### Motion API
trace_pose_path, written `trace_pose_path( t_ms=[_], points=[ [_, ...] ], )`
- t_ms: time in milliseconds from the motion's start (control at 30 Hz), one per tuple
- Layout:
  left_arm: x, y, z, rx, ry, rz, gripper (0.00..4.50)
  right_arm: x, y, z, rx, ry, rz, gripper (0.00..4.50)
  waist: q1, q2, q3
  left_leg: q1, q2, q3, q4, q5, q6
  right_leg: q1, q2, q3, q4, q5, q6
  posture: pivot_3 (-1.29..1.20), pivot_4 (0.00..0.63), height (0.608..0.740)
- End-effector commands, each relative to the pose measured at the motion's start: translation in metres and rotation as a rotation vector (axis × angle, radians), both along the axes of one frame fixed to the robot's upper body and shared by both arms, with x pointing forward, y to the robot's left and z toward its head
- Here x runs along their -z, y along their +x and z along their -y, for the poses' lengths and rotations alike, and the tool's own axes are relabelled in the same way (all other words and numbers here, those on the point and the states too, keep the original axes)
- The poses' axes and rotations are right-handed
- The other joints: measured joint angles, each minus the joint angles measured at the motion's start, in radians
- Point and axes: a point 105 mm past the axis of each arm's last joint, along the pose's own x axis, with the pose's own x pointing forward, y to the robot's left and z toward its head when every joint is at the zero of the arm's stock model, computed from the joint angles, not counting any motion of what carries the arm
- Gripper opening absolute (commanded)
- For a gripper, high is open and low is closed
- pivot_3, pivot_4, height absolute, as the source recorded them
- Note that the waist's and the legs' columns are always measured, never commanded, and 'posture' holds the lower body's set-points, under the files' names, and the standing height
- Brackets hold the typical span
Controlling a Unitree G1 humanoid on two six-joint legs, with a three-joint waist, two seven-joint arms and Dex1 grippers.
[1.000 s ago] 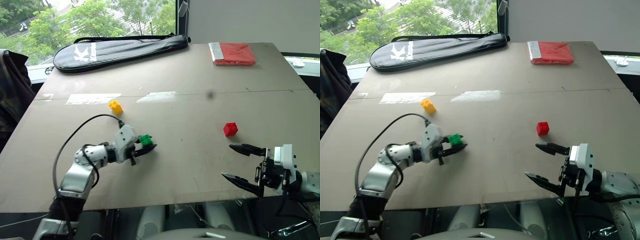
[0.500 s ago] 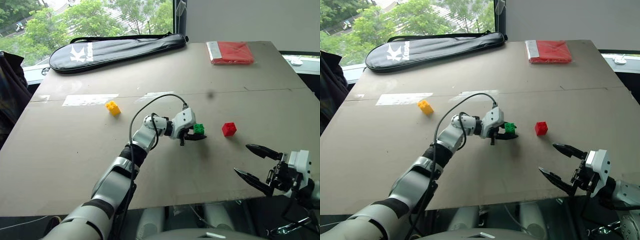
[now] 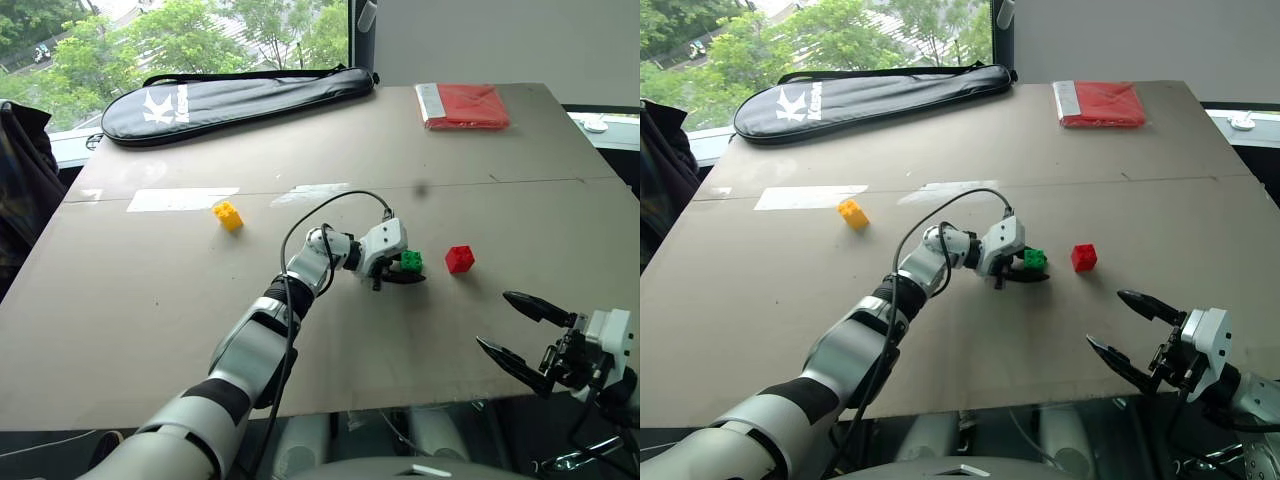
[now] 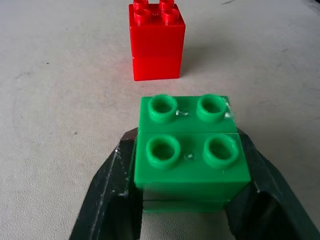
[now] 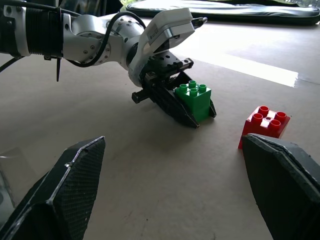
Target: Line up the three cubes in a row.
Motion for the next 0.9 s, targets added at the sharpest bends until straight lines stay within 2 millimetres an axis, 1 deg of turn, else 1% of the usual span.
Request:
trace_pose_path(
  t_ms=[33,100,167,233,333,400,467,533,567,600,667,733,800,833,900],
  points=[
    [0.005,0.003,-0.004,-0.031,0.014,-0.011,3.59,-0.008,0.001,0.004,0.000,-0.015,0.042,4.50,0.000,0.000,0.000,0.000,0.000,0.000,0.000,0.000,0.000,0.000,0.000,0.000,0.000,0.000,0.000,0.00,0.150,0.701],
    [0.001,0.004,-0.007,-0.041,-0.008,-0.004,4.45,-0.008,0.001,0.003,-0.010,-0.018,0.042,4.50,0.000,0.000,0.000,0.000,0.000,0.000,0.000,0.000,0.000,0.000,0.000,0.000,0.000,0.000,0.000,0.00,0.150,0.701],
    [-0.004,0.005,-0.012,-0.047,-0.033,-0.014,4.45,-0.008,0.001,0.002,-0.021,-0.020,0.043,4.50,-0.003,0.000,0.000,0.001,0.000,0.000,0.000,0.000,0.000,0.000,0.000,0.000,0.000,0.000,0.000,0.00,0.150,0.701],
    [-0.007,0.006,-0.024,-0.065,-0.039,0.014,4.45,-0.011,0.001,0.000,-0.037,-0.016,0.048,4.50,-0.012,0.000,0.000,0.001,0.000,0.000,0.000,0.000,0.000,0.000,0.000,0.000,0.001,0.000,0.000,0.00,0.150,0.701],
    [-0.014,0.007,-0.049,-0.127,-0.053,0.051,4.45,-0.017,0.002,-0.006,-0.071,-0.005,0.058,4.50,-0.027,0.000,0.000,0.001,0.001,-0.001,0.000,0.000,0.000,0.000,0.001,0.000,0.001,0.001,0.001,0.00,0.150,0.701],
    [-0.021,0.003,-0.067,-0.171,-0.079,0.058,4.45,-0.022,0.003,-0.011,-0.096,0.006,0.065,4.50,-0.029,0.001,0.000,0.001,0.002,-0.001,-0.001,0.000,0.000,0.000,0.001,0.000,0.002,0.002,0.002,0.00,0.150,0.701],
    [-0.032,-0.016,-0.097,-0.213,-0.149,0.023,4.45,-0.029,0.007,-0.019,-0.131,0.019,0.084,4.50,-0.029,0.002,0.001,0.001,0.002,-0.001,-0.001,0.000,0.000,0.000,0.002,0.000,0.002,0.002,0.002,0.00,0.150,0.701],
    [-0.037,-0.037,-0.123,-0.271,-0.178,-0.003,4.45,-0.035,0.011,-0.025,-0.158,0.029,0.098,4.50,-0.045,0.002,0.001,0.002,0.006,-0.003,-0.001,0.000,0.000,-0.001,0.001,0.002,0.003,0.001,0.000,0.00,0.150,0.701],
    [-0.038,-0.045,-0.132,-0.307,-0.180,-0.008,4.45,-0.037,0.012,-0.027,-0.169,0.032,0.102,4.50,-0.043,0.002,0.001,0.002,0.007,-0.003,-0.002,0.000,0.000,-0.002,0.001,0.003,0.003,0.000,0.000,0.00,0.150,0.701],
    [-0.038,-0.051,-0.138,-0.331,-0.179,-0.014,4.45,-0.038,0.013,-0.029,-0.176,0.034,0.104,4.50,-0.041,0.003,0.001,0.002,0.007,-0.003,-0.002,0.000,0.000,-0.002,0.001,0.002,0.003,0.001,0.001,0.00,0.150,0.701],
    [-0.038,-0.064,-0.157,-0.449,-0.203,-0.033,4.45,-0.042,0.017,-0.036,-0.207,0.045,0.119,4.50,-0.022,0.003,0.001,0.002,0.006,-0.004,-0.002,0.000,0.000,-0.002,-0.001,0.002,0.003,0.000,0.000,0.00,0.150,0.701],
    [-0.038,-0.068,-0.176,-0.595,-0.229,-0.003,4.45,-0.047,0.021,-0.043,-0.235,0.059,0.133,4.50,-0.014,0.003,0.002,0.002,0.005,-0.004,-0.001,0.000,0.000,-0.001,-0.002,0.001,0.002,0.000,0.000,0.00,0.150,0.701],
    [-0.039,-0.062,-0.203,-0.825,-0.280,0.050,4.45,-0.052,0.025,-0.050,-0.265,0.072,0.148,4.50,-0.012,0.003,0.002,0.002,0.004,-0.004,-0.001,0.000,0.000,0.000,-0.002,0.002,0.002,0.000,0.000,0.00,0.150,0.701],
    [-0.037,-0.057,-0.222,-0.958,-0.285,0.093,4.45,-0.054,0.027,-0.053,-0.280,0.079,0.153,4.50,-0.009,0.003,0.001,0.002,0.004,-0.003,0.000,0.000,0.000,0.000,-0.003,0.002,0.001,0.000,0.000,0.00,0.150,0.701],
    [-0.033,-0.052,-0.247,-1.131,-0.280,0.156,4.45,-0.056,0.031,-0.057,-0.303,0.087,0.156,4.50,-0.006,0.002,0.001,0.002,0.004,-0.004,0.000,0.000,0.000,0.000,-0.002,0.001,0.001,0.000,0.000,0.00,0.150,0.701]
  ],
)
